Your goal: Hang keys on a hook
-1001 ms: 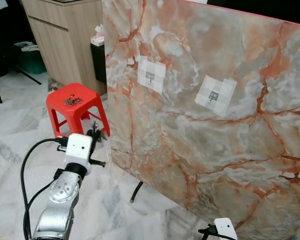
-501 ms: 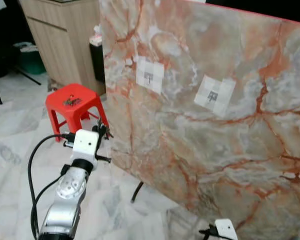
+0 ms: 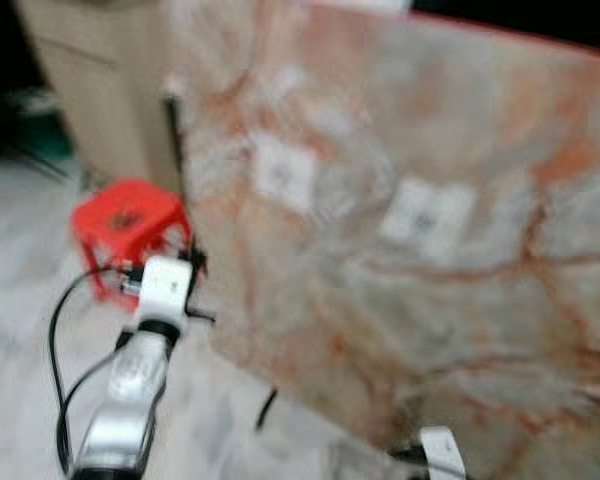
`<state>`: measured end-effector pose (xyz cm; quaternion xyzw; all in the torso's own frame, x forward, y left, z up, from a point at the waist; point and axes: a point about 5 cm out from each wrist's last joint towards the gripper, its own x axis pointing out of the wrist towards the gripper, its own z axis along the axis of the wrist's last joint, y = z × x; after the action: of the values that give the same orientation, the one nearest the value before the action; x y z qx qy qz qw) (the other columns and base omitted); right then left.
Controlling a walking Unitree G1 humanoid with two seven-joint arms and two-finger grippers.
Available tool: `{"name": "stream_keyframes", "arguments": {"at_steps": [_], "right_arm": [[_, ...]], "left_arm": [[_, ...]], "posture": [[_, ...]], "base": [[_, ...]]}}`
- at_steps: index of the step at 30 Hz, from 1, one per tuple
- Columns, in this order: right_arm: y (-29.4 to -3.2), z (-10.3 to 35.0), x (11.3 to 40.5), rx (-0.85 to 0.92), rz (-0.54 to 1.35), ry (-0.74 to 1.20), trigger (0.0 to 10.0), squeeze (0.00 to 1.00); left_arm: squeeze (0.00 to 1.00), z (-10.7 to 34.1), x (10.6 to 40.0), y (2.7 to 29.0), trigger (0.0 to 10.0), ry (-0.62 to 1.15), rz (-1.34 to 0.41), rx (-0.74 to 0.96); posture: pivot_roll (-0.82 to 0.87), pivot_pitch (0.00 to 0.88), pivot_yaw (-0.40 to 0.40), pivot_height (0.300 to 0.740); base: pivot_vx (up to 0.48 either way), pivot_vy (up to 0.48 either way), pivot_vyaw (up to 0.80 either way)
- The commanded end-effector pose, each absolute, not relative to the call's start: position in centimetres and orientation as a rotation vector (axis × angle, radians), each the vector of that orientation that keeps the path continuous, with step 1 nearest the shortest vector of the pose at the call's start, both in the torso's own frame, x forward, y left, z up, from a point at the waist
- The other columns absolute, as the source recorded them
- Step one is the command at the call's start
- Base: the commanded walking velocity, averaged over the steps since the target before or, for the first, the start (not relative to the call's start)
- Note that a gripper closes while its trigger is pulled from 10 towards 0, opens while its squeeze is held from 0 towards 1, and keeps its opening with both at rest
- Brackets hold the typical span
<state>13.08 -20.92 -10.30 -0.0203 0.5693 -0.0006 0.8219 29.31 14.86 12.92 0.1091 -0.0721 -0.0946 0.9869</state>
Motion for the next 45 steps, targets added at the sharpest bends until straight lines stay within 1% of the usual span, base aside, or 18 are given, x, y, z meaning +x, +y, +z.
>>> {"name": "stream_keyframes", "arguments": {"at_steps": [1,3,11,12,14,17,19,21,22,24,29,33,34,37,45], "right_arm": [[-19.8,-9.7,15.3,-0.03,0.022,1.142,10.0,0.0],[-19.8,-9.7,15.3,-0.03,0.021,1.142,10.0,0.0],[-19.8,-9.7,15.4,-0.03,0.025,1.144,10.0,0.0],[-19.8,-9.7,15.4,-0.031,0.026,1.144,10.0,0.0],[-19.8,-9.7,15.4,-0.031,0.026,1.144,10.0,0.0],[-19.8,-9.6,15.4,-0.035,0.032,1.146,10.0,0.0],[-19.8,-9.6,15.4,-0.035,0.032,1.146,10.0,0.0],[-19.9,-9.6,15.4,-0.04,0.036,1.148,10.0,0.0],[-19.9,-9.6,15.4,-0.04,0.036,1.148,10.0,0.0],[-20.0,-9.6,15.5,-0.044,0.04,1.149,10.0,0.0],[-20.0,-9.5,15.5,-0.047,0.042,1.148,10.0,0.0],[-20.1,-9.5,15.6,-0.05,0.043,1.149,10.0,0.0],[-20.1,-9.5,15.6,-0.05,0.044,1.149,10.0,0.0],[-20.2,-9.5,15.6,-0.052,0.045,1.149,10.0,0.0],[-20.3,-9.5,15.6,-0.055,0.048,1.149,10.0,0.0]], "left_arm": [[0.0,13.2,29.2,17.0,10.0,-0.147,-0.134,0.254],[0.0,13.2,29.1,16.9,10.0,-0.151,-0.14,0.248],[0.0,13.9,28.8,16.7,10.0,-0.187,-0.133,0.272],[0.0,14.5,28.7,16.7,10.0,-0.215,-0.116,0.311],[0.0,14.8,28.7,16.8,10.0,-0.231,-0.101,0.333],[0.0,16.0,28.7,17.2,10.0,-0.272,-0.014,0.416],[0.0,16.5,28.7,17.1,10.0,-0.291,0.0,0.441],[0.0,17.2,28.8,16.3,10.0,-0.32,-0.004,0.503],[0.0,17.2,28.8,16.3,10.0,-0.32,-0.004,0.503],[0.0,17.1,29.1,15.1,10.0,-0.322,-0.048,0.564],[0.0,16.4,29.3,13.7,10.0,-0.303,-0.081,0.572],[0.0,15.9,29.6,13.0,10.0,-0.286,-0.101,0.63],[0.0,15.8,29.8,13.0,10.0,-0.277,-0.087,0.686],[0.0,15.9,29.9,13.4,10.0,-0.279,-0.045,0.736],[0.0,15.7,30.1,14.3,10.0,-0.256,0.013,0.78]], "posture": [[0.04,0.0,-0.089,0.74],[0.04,0.0,-0.09,0.74],[0.04,0.0,-0.093,0.74],[0.04,0.0,-0.094,0.74],[0.04,0.0,-0.096,0.74],[0.04,0.0,-0.099,0.74],[0.04,0.0,-0.102,0.74],[0.05,0.0,-0.11,0.74],[0.05,0.0,-0.11,0.74],[0.05,0.0,-0.113,0.74],[0.04,0.0,-0.117,0.74],[0.03,0.0,-0.123,0.74],[0.03,0.0,-0.124,0.74],[0.03,0.0,-0.127,0.74],[0.04,0.0,-0.136,0.74]], "base": [[0.382,0.0,0.0],[0.306,0.0,0.0],[0.0,0.0,0.0],[0.0,0.0,0.0],[0.0,0.0,0.0],[0.0,0.0,0.0],[0.0,0.0,0.0],[0.0,0.0,0.0],[0.0,0.0,0.0],[0.0,0.0,0.0],[0.0,0.0,0.0],[0.0,0.0,0.0],[0.0,0.0,0.0],[0.0,0.0,0.0],[0.0,0.0,0.0]]}}
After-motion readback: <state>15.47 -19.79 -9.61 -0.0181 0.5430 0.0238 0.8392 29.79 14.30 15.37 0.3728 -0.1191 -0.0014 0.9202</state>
